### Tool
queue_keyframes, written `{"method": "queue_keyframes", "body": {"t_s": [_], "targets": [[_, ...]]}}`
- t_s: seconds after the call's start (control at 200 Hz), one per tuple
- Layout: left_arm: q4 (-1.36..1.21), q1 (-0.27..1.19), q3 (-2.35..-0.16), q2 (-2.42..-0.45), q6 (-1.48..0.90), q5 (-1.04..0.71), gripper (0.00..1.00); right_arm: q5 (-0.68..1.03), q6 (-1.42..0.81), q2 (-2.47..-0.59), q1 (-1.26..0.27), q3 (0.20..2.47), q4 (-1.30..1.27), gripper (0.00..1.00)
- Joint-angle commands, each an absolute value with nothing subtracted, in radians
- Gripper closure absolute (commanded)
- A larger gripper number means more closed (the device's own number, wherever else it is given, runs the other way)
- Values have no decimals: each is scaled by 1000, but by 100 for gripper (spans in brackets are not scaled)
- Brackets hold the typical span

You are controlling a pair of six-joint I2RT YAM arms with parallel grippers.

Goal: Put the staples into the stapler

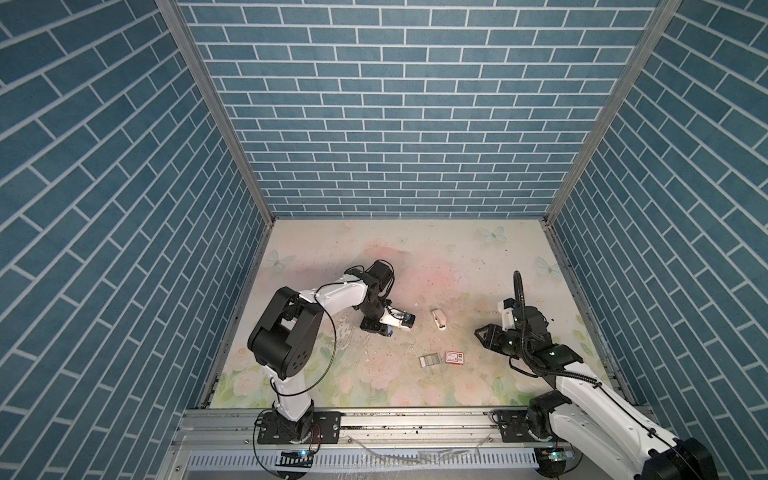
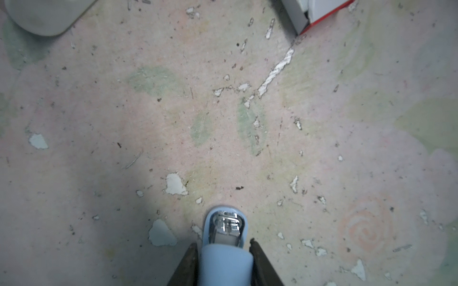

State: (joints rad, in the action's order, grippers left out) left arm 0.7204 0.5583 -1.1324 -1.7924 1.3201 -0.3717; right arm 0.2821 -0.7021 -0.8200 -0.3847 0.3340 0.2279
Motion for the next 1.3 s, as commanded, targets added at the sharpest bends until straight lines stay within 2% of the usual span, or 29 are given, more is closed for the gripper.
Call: {"method": "queue_keyframes", "body": {"t_s": [0.0,0.31,0.655,0.88,1.0,1.295], "targets": [[748,565,-1129,-1784,1308,-368,70,293,-711,-808,-381,331,226,63],[777,565,-1161,-1749,1214,-383,85,351,-672,-793,-380,385,288,66],[744,565,-1195,-1657,1002,-457,88,649,-699,-965,-426,538,194,69],[731,565,-1198,-1598,920,-466,88,676,-751,-1163,-557,656,28,70],[725,565,-1190,-1565,876,-487,88,678,-812,-1247,-601,660,-141,70],[688,584,-1181,-1525,816,-507,90,678,-825,-1430,-684,728,-269,71]]}}
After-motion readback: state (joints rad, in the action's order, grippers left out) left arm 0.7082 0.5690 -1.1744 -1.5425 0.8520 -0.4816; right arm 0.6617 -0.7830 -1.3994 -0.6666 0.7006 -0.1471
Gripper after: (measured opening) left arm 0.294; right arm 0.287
